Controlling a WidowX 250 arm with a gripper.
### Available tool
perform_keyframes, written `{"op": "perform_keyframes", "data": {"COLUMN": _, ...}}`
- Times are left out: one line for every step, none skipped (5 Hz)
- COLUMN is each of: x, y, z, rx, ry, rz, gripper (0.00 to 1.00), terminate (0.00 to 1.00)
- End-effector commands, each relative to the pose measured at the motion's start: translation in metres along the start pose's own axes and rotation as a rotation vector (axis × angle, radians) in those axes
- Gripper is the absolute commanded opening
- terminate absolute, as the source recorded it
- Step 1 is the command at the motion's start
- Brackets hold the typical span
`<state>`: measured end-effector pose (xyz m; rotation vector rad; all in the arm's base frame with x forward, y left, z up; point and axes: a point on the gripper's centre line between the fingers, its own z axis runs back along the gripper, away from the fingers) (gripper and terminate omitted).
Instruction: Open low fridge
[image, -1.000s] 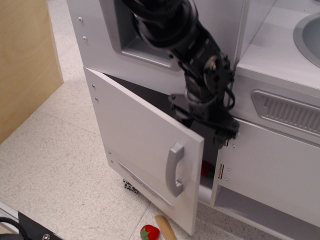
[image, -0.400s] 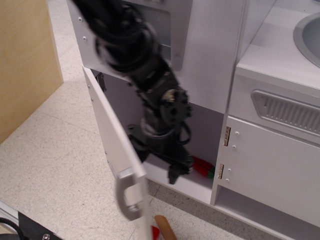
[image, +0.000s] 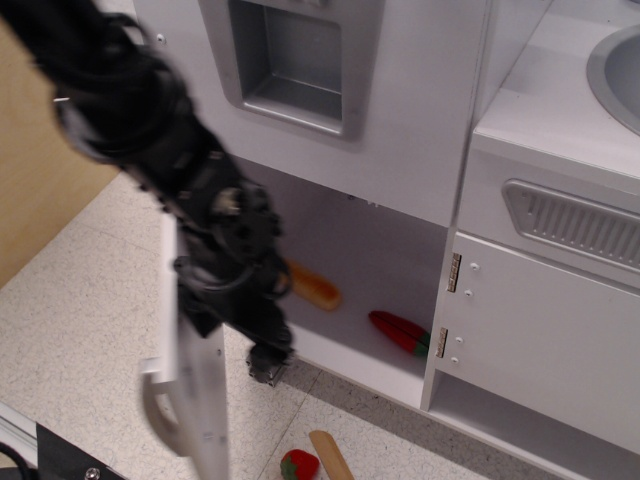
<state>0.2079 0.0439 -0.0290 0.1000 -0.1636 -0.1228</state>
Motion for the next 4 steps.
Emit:
{"op": "perform_keyframes", "data": {"x": -0.024, "y": 0.053, "z": 0.005, "rx": 0.045, "ry": -0.032, "rz": -0.062, "gripper": 1.0, "terminate": 0.0}}
{"op": "perform_keyframes", "data": {"x": -0.03, "y": 0.069, "z": 0.006, "rx": 0.064, "ry": -0.032, "rz": -0.073, "gripper": 1.0, "terminate": 0.0}}
{"op": "perform_keyframes", "data": {"x": -0.03, "y": 0.069, "z": 0.006, "rx": 0.064, "ry": -0.032, "rz": -0.073, "gripper": 1.0, "terminate": 0.0}}
{"op": "perform_keyframes", "data": {"x": -0.03, "y": 0.069, "z": 0.006, "rx": 0.064, "ry": -0.032, "rz": -0.073, "gripper": 1.0, "terminate": 1.0}}
